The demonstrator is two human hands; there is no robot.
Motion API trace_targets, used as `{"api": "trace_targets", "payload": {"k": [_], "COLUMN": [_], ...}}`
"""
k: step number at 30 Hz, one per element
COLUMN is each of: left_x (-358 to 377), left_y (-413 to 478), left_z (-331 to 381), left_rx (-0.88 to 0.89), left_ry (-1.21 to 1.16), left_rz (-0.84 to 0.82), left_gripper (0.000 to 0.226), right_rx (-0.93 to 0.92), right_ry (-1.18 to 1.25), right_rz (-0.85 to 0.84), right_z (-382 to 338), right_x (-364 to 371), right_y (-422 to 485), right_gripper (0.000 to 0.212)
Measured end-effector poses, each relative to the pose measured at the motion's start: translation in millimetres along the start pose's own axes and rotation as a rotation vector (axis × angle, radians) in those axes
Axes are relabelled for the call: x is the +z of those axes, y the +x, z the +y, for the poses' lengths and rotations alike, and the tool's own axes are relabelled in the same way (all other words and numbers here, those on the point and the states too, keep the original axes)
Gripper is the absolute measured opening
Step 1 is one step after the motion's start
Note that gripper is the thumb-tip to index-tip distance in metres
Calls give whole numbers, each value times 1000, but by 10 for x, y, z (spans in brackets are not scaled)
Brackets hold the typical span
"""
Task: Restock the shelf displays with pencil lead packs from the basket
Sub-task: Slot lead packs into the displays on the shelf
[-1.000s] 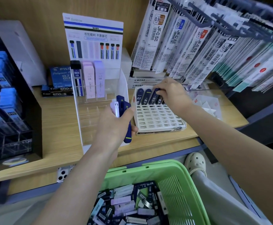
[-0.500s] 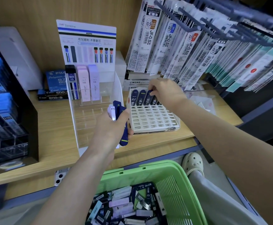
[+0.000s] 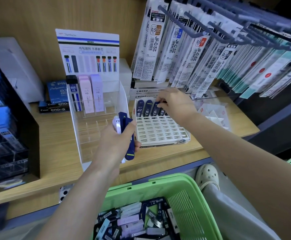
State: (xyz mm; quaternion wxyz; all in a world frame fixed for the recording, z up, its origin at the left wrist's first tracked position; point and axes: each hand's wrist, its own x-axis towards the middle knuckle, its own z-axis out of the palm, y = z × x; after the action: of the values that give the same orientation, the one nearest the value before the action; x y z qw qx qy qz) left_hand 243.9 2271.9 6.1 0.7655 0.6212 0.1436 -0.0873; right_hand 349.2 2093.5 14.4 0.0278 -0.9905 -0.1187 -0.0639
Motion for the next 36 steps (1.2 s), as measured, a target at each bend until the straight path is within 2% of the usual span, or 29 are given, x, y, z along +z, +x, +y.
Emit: {"api": "trace_targets", "payload": {"k": [3, 6, 8, 10, 13, 15, 21, 24, 28, 30, 33, 36], "left_x": [16, 8, -12, -35, -48, -43, -59, -98, -127, -132, -144, -150], "left_y": [-8, -9, -7, -1, 10, 6, -9, -15, -20, -11, 13, 23], "left_z": [15, 10, 14, 21, 5, 4, 28, 38, 24, 3, -5, 7], "left_rx": [-16, -4, -6, -17, -14, -3, 12, 22, -49, -111, -173, -174], "left_ry": [-55, -147, -168, -159, -138, -136, -86, -11, 35, 19, -46, -69], "left_rz": [-18, -9, 28, 83, 146, 163, 178, 154, 111, 90, 73, 52], "left_gripper": [11, 12, 14, 16, 20, 20, 22, 23, 28, 22, 15, 15], "right_rx": [-44, 45, 118, 149, 180, 205, 322, 389, 434, 447, 363, 263], "right_ry": [-2, 404, 728, 918, 1050, 1068, 1259, 1391, 1253, 1103, 848, 702], "right_rz": [84, 181, 78, -97, -328, -377, -326, -219, 69, 180, 228, 228], "right_z": [-39, -283, -493, -666, -872, -966, -983, -892, -581, -405, -259, -273], "right_x": [49, -30, -107, -162, -176, -158, -165, -220, -292, -284, -209, -120], "right_y": [-124, -350, -541, -728, -921, -965, -942, -943, -817, -716, -563, -418], "right_gripper": [28, 19, 7, 11, 17, 16, 13, 11, 10, 11, 8, 9]}}
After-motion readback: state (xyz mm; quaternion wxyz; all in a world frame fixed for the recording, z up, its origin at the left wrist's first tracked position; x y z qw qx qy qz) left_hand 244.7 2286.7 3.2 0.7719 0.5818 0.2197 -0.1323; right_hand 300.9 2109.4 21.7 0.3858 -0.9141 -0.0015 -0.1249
